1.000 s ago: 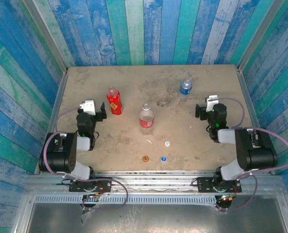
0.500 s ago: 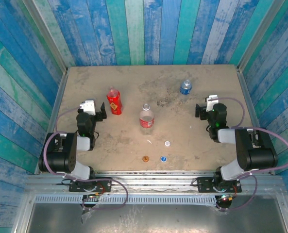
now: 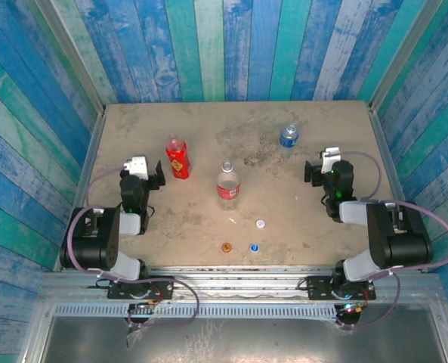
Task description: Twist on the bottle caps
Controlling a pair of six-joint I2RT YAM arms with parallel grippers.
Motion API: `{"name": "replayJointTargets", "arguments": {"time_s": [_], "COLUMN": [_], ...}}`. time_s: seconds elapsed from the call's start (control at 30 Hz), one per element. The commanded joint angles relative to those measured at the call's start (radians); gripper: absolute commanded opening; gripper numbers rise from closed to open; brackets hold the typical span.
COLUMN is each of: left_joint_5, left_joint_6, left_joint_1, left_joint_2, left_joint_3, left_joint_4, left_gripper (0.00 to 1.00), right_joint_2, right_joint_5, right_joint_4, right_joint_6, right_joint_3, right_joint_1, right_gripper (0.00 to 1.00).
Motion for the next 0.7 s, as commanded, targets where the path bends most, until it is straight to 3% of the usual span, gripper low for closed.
{"name": "replayJointTargets", "arguments": {"time_s": [0.0, 0.23, 0.47, 0.53, 0.67], "left_joint_5": [-0.143, -0.273, -0.359, -0.283, 0.027], "left_joint_6": [0.012, -0.007, 0.088, 0.118, 0.206], "left_joint_1": [-0.060, -0.178, -0.386, -0.437, -0.524], "left_joint_2": [-0.129, -0.401, -0.701, -0.744, -0.754], "left_joint_3": [0.017, 0.043, 0.069, 0.092, 0.134], "left_joint_4": [-0.092, -0.291, -0.456, -0.516, -0.591], "left_gripper": [0.94, 0.94, 0.94, 0.94, 0.94], "right_joint_2": [-0.106, -0.344, -0.477, -0.485, -0.469], "right_joint_5": [-0.026, -0.062, -0.026, -0.043, -0.101], "right_joint_4": [-0.118, -0.375, -0.667, -0.735, -0.842], "right_joint_6": [-0.017, -0.021, -0.127, -0.135, -0.138], "right_joint_3": [0.022, 0.076, 0.254, 0.307, 0.399], "right_joint_1": [-0.003, 0.021, 0.222, 0.281, 0.440], "right_gripper": [1.00, 1.00, 1.00, 1.00, 1.00]}}
